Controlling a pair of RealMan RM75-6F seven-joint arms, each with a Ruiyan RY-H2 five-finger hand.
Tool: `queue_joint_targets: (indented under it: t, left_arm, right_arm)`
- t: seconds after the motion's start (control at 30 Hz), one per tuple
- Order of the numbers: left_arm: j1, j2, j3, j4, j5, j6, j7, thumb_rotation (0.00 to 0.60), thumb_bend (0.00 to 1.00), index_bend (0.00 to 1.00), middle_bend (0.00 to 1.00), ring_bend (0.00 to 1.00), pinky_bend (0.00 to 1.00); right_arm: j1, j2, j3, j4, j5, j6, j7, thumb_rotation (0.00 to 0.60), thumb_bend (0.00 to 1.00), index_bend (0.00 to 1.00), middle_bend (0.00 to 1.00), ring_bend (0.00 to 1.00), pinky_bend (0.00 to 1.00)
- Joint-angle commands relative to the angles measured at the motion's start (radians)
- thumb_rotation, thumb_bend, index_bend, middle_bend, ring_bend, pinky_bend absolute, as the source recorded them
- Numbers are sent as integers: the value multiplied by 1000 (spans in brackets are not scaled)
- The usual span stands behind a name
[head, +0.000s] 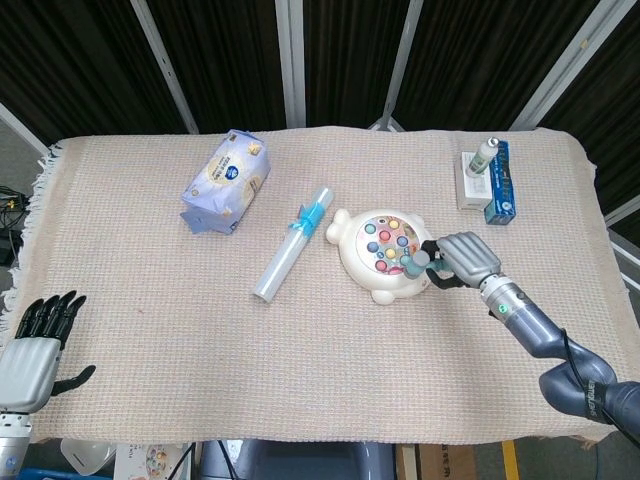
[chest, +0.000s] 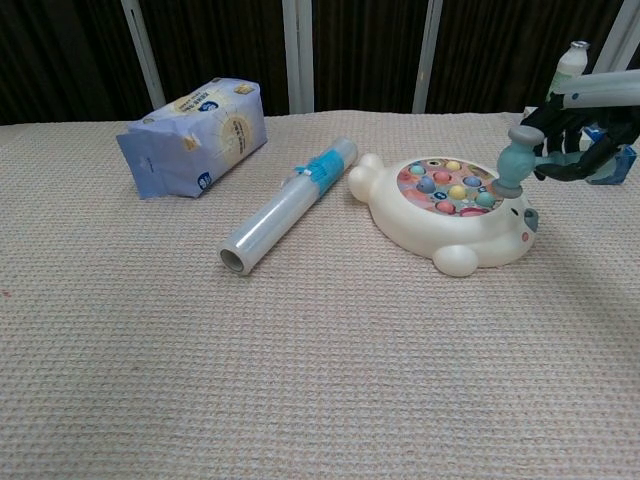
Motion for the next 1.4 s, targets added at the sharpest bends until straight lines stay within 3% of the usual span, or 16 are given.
queue_joint_targets:
  t: [0.03,0.43,1.1,1.4]
  left_arm:
    - [-2,-1,-2,2,-5,-4,-1,600,156,0,0,0,0]
    - [-14,-3,-7,2,-27,-22,2,600,155,0,0,0,0]
    - [-29,-7,-10,10,-49,-42,1,600,156,0,0,0,0]
    - [-29,-8,-10,18,-43,-34,-12,600,156,0,0,0,0]
  right_arm:
    - [49,-14,12,18,73,-63,-71,600,778,1000,815,625,497]
    - [105,-51,4,79,234,-109,-202,600,779,1000,816,626,497]
    - [166,-91,-44,97,396,-115,-351,600,779,1000,817,627,497]
    - [170,-51,-51,20,434,-53,-404,600,779,1000,818,628,497]
